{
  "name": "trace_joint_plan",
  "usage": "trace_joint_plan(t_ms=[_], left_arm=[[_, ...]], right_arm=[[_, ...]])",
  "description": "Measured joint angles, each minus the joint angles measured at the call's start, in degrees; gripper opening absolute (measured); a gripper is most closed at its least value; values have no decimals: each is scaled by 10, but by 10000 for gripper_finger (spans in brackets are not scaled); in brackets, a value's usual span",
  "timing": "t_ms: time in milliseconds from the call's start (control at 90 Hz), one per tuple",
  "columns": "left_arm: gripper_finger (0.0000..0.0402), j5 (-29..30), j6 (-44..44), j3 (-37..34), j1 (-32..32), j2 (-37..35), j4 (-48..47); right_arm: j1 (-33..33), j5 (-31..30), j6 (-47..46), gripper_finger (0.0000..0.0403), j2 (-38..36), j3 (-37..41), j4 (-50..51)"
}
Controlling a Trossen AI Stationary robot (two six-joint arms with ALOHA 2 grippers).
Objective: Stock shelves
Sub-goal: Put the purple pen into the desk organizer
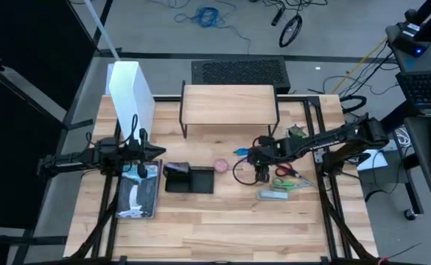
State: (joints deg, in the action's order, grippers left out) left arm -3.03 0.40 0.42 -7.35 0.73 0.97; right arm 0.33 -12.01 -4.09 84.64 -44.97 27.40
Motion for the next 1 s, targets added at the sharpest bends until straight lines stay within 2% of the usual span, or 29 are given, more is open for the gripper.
trace_joint_plan(t_ms=[267,767,856,1000], left_arm=[[4,0,0,0,0,0,0],[4,0,0,0,0,0,0],[4,0,0,0,0,0,0],[4,0,0,0,0,0,0]], right_arm=[[-38,28,18,158,0,49,-33],[-41,32,22,153,15,89,-77],[-41,43,22,133,22,89,-78],[-41,60,31,70,26,90,-80]])
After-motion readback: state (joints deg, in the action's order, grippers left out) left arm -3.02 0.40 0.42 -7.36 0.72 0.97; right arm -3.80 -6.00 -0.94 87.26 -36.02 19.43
